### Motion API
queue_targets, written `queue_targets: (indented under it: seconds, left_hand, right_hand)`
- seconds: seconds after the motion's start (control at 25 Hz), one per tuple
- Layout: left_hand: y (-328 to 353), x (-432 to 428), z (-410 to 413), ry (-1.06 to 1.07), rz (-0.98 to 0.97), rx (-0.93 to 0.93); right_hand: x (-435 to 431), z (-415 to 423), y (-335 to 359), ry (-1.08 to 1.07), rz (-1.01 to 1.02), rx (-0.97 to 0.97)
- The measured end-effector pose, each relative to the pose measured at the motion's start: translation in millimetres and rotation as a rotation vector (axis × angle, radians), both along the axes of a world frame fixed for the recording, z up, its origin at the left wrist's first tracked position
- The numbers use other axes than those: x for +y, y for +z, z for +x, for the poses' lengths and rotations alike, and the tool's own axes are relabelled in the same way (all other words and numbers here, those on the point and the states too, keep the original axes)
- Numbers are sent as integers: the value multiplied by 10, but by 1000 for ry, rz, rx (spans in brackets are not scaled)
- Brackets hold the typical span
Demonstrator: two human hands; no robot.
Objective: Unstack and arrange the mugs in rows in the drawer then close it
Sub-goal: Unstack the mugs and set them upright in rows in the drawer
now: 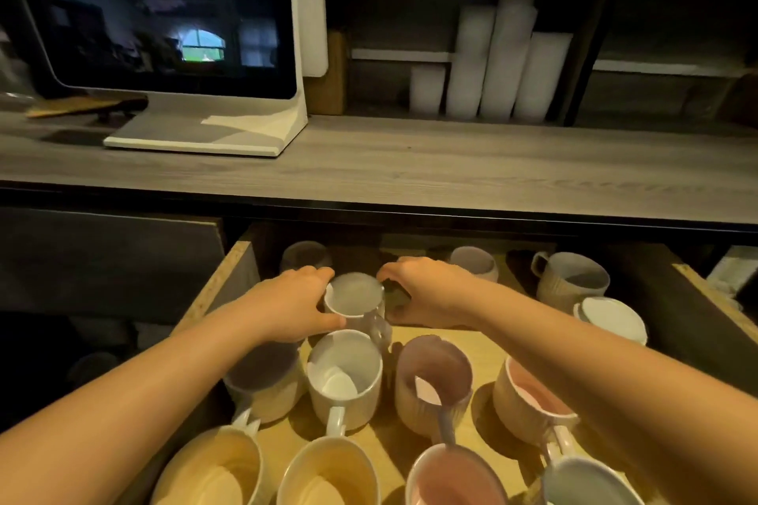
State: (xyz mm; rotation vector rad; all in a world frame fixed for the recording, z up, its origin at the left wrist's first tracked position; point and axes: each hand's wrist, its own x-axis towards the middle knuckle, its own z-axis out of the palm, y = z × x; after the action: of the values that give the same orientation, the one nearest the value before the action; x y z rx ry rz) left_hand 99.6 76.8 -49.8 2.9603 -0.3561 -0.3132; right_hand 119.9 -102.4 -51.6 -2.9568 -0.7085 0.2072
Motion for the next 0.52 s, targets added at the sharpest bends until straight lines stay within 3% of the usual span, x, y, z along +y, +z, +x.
queue_targets:
  seconds: [0.32, 0.52]
  left_hand:
    - [-172, 91, -12, -2, -88, 69]
    - [-185, 133, 7, -30, -204, 105]
  right_hand:
    - [385, 364, -136, 98, 6, 194]
    - [417, 462, -188, 38, -9, 268]
